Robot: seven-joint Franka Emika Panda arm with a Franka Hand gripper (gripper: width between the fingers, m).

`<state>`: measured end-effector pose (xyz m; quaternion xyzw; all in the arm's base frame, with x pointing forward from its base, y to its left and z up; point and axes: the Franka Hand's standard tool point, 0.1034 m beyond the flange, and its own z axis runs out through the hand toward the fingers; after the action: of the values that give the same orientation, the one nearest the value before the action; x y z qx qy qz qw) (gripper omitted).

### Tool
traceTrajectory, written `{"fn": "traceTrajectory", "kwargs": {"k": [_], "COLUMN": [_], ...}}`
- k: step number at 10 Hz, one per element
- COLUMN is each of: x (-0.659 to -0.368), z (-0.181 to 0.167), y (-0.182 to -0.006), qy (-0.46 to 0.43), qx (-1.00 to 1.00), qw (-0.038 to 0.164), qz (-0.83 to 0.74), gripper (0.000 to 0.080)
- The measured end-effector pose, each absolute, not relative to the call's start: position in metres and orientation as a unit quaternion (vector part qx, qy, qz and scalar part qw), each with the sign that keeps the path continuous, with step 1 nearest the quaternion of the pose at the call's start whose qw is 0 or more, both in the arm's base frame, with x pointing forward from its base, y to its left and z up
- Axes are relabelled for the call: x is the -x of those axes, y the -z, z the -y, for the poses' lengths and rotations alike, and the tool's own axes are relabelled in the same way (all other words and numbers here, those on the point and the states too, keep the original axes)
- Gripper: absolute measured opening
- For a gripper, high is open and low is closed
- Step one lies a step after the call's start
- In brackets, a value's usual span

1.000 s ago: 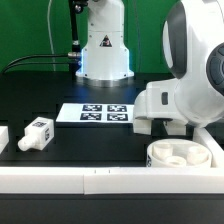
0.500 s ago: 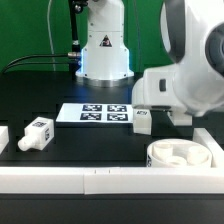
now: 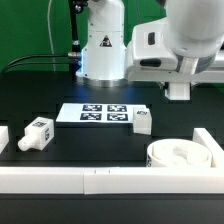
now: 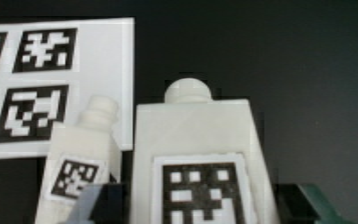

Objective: Assemble stool

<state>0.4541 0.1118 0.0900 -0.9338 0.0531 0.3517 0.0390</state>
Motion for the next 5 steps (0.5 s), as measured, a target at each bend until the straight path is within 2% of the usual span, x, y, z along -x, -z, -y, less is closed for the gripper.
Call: {"fn": "traceTrajectory", "kwargs": {"k": [1,3,4,5], "x": [-0.46,-0.506,-0.524,-0.528], "z": [-0.11,-0.097,-0.094,-0.096], "y": [-0.095,-0.126,-0.136,-0.132], "qy": [-0.33,-0.273,-0.246,-0.213], "qx": [0.942,0.96,0.967,0.975], "qw": [0.042,0.058,0.064,0.063], "qz": [-0.047,-0.008,0.002,0.0], "gripper": [0.033,0.033,0.033,0.033]}}
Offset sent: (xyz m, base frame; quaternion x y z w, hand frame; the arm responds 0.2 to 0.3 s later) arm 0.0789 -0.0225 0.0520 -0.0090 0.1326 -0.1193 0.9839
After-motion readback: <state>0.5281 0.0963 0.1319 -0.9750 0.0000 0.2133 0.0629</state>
